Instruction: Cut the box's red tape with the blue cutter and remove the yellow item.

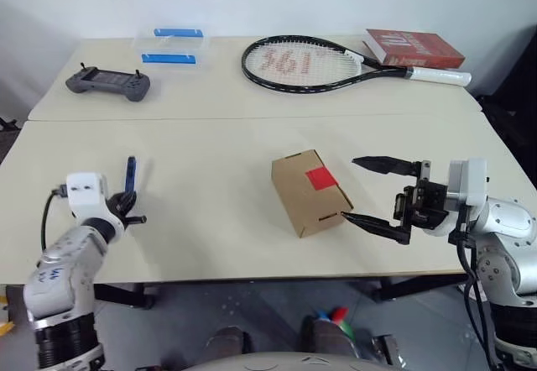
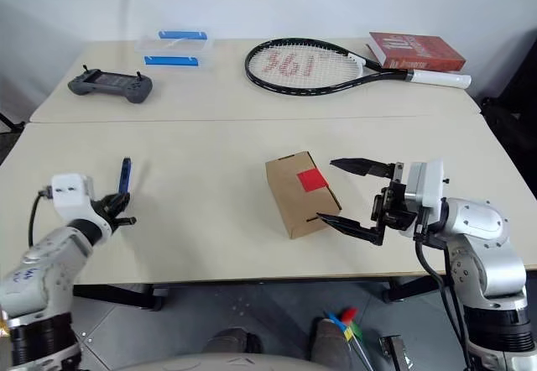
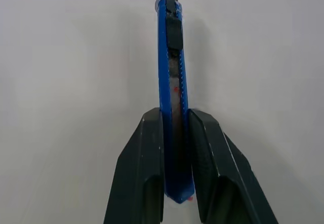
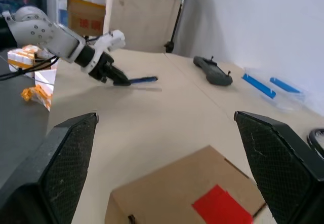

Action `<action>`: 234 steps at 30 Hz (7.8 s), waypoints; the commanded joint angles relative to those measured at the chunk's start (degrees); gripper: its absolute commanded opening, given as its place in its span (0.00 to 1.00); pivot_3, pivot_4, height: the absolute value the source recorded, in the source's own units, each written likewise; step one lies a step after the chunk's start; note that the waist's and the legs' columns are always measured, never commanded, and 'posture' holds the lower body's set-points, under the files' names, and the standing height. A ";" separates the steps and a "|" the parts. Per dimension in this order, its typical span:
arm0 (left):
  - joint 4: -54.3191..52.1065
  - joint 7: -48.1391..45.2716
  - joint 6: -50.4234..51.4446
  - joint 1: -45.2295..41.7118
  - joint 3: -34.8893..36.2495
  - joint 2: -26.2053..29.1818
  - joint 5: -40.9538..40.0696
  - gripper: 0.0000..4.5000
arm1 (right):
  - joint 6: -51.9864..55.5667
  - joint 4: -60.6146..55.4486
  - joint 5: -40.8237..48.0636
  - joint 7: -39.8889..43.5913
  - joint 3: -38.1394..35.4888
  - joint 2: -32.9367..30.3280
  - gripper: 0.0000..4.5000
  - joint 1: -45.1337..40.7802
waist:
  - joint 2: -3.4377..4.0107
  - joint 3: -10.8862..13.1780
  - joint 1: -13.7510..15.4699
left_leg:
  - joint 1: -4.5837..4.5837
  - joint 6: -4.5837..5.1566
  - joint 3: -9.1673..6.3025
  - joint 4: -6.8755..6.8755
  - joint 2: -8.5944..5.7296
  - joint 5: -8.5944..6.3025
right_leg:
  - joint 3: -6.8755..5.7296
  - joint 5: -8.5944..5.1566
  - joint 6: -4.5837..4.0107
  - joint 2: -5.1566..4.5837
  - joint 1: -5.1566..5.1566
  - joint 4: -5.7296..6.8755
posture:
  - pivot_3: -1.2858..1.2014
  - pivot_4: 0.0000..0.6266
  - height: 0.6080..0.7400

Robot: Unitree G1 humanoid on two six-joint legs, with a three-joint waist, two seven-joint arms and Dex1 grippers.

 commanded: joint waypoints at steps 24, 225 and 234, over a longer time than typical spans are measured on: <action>-12.29 -47.32 -10.75 -11.02 -51.76 15.91 11.09 0.09 | 21.32 -24.81 4.92 -11.13 0.47 -11.61 1.00 20.10 | 0.06 0.14 0.71 | -0.09 0.22 0.42 0.09 -0.11 -0.57 | -0.94 0.00 0.02 0.01 0.02 -0.34 | 0.52 0.24 1.00; -3.40 -34.78 -57.05 -7.55 -46.39 0.74 20.08 0.17 | 47.18 -9.99 71.80 -70.95 12.17 -13.06 0.04 2.09 | 0.45 0.48 0.89 | -0.94 0.98 0.31 0.98 -0.05 -0.97 | -1.95 0.21 0.35 -0.72 -0.05 -0.68 | 0.52 0.24 1.00; -12.79 -43.06 -37.62 -2.89 -36.07 10.91 -0.05 0.64 | 53.01 -13.95 75.75 -56.03 -0.68 -21.86 0.04 9.15 | 0.45 0.49 0.79 | -0.91 0.97 0.27 0.98 0.01 -0.97 | -1.95 0.21 0.35 -0.67 -0.05 -0.64 | 0.52 0.24 1.00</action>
